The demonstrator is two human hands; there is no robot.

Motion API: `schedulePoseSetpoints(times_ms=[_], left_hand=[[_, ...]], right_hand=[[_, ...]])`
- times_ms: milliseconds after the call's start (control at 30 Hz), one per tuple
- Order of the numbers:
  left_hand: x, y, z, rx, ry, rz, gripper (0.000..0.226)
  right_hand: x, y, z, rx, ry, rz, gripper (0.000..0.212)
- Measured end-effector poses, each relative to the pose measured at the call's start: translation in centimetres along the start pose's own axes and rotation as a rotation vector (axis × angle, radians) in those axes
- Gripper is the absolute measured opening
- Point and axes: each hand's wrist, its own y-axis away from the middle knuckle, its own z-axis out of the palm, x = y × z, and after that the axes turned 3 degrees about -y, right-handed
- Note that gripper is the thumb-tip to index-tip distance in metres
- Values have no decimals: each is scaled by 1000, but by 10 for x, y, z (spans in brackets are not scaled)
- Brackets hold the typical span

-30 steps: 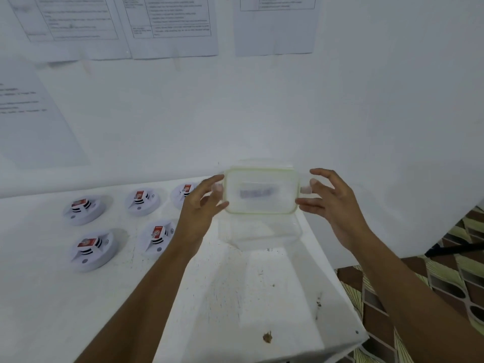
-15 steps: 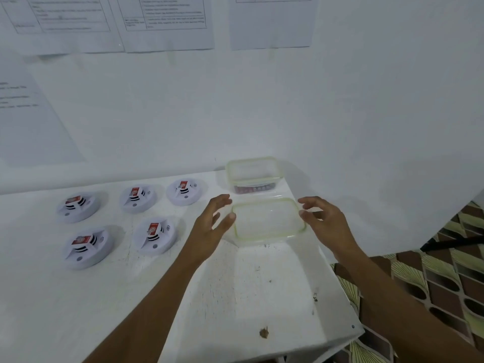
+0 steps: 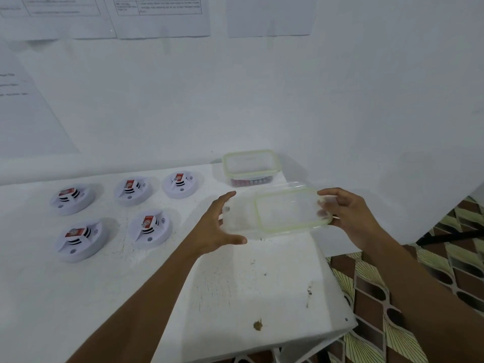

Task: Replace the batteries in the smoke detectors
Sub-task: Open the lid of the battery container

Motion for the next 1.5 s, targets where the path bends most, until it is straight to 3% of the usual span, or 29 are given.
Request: schedulePoseSetpoints(times_ms=[100,233,467,633,833,933,1033,1167,1333,1433,1500], left_hand=[[-3,-5,-1,67,88,-11,93],[-10,-4,-21,152,167,-32,102],[-9,2,-60,313,56,33,108],[-11,12,-74,414,128,16,105],[-4,12,-46,188,116,29,109],[1,5,-14,88,55,36,107],[10,-6,8,66,11,6,110],[9,-9,18,-7,13,-55,117],[1,-9,15,0,89,-78,110],[2,-11,10,10,84,-86,115],[2,-17,5,79,90,-75,105]], right_hand=[[-7,3,-21,52,-20,-3,22],[-11,7,-34,96,-60,-8,27],[7,-2,1,21,-125,31,43],[22,-9,20,-24,-104,51,46],[35,-9,37,-37,-28,85,46],[38,-11,44,24,54,45,30],[36,-11,40,35,227,-18,30],[30,-9,32,-40,195,-11,25],[30,-6,34,-62,201,0,23],[26,-6,38,-14,197,-4,19],[20,-9,39,44,206,-14,18]])
